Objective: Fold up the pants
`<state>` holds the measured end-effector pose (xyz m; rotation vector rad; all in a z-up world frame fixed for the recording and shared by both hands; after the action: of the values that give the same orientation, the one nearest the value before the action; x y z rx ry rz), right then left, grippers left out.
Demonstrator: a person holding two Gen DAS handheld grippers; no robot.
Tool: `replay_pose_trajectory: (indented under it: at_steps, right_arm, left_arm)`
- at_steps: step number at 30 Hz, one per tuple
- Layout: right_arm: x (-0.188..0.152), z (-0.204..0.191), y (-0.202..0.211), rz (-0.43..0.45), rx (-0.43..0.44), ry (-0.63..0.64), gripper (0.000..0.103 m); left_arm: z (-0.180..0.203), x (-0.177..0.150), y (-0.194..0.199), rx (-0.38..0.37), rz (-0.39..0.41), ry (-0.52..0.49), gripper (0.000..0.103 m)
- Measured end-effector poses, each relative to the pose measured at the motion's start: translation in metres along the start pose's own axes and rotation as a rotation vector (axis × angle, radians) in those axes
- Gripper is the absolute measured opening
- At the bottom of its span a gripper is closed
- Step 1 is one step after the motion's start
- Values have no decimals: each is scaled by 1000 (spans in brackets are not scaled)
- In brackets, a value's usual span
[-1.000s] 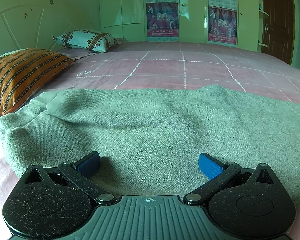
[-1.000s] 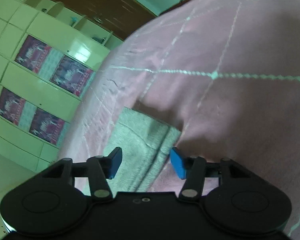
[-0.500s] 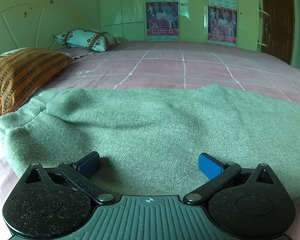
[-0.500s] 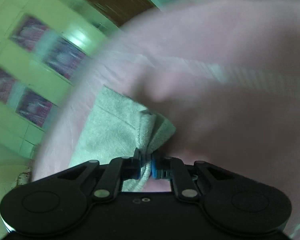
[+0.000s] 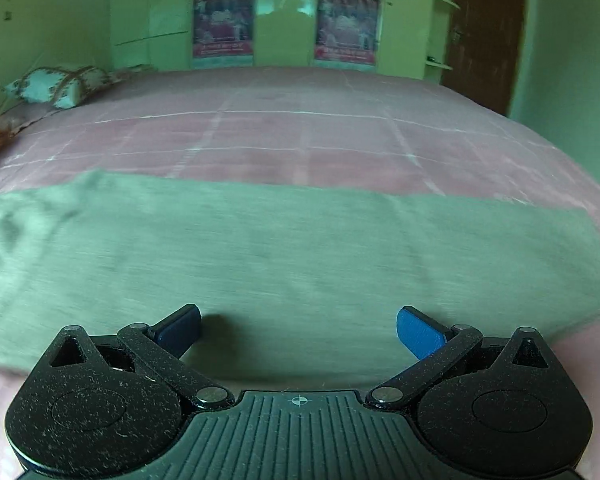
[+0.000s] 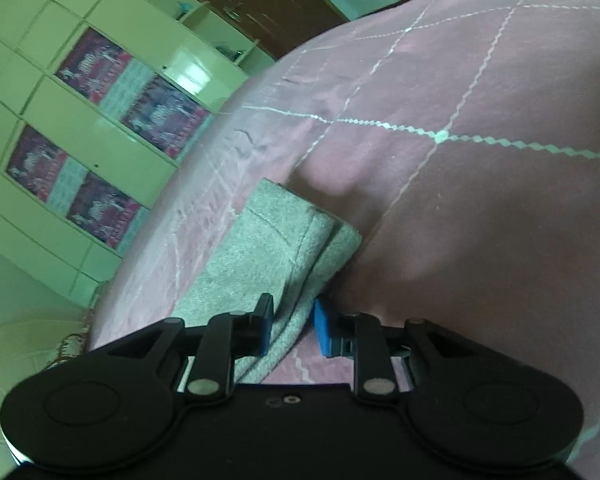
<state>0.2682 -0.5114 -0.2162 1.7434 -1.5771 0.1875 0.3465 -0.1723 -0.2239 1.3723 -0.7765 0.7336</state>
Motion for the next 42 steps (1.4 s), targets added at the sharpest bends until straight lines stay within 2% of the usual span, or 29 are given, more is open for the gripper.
replay_pose_trajectory:
  at_steps: [3, 8, 18, 23, 26, 27, 29, 31, 33, 36, 39, 42]
  right_arm:
    - [6, 8, 2, 9, 13, -22, 14]
    - [10, 12, -2, 11, 30, -51, 14]
    - [10, 16, -16, -28, -22, -147, 14]
    - [8, 13, -21, -47, -63, -106, 8]
    - [11, -11, -17, -29, -89, 21, 6]
    - [14, -26, -11, -8, -58, 59, 6]
    - [12, -70, -1, 13, 5, 177, 6]
    - [-1, -119, 6, 17, 69, 297, 6]
    - [-24, -165, 9, 11, 128, 398, 6]
    - [-76, -230, 6, -25, 207, 498, 6]
    - [-136, -285, 4, -65, 282, 593, 6]
    - [-207, -326, 5, -126, 350, 685, 6]
  left_arm:
    - [14, -6, -3, 11, -16, -39, 103]
    - [9, -8, -7, -4, -17, -28, 103]
    - [18, -15, -3, -3, 6, -33, 103]
    - [19, -16, -2, -6, 12, -35, 103]
    - [13, -10, 1, -54, 1, -16, 103]
    - [2, -4, 6, -69, 15, 23, 103]
    - [-39, 10, 23, -41, 82, 95, 103]
    - [-96, 21, 39, 8, 154, 120, 103]
    - [-164, 26, 52, 97, 182, 149, 103]
    - [-274, 27, 77, 234, 225, 218, 103]
    - [-362, 19, 100, 346, 236, 264, 103]
    - [-421, -3, 115, 375, 252, 393, 103]
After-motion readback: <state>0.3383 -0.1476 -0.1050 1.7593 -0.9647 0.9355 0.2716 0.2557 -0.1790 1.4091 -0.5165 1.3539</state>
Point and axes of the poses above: each gripper's, at about its wrist camera, not at the fingertips, and y roughly against the way its jaws point, z to its right, x to its top, the point moved 9 cm from there along -y, roughly the way its jaws point, and after that the axes turned 7 degrees about z, right-handed, at the moved point
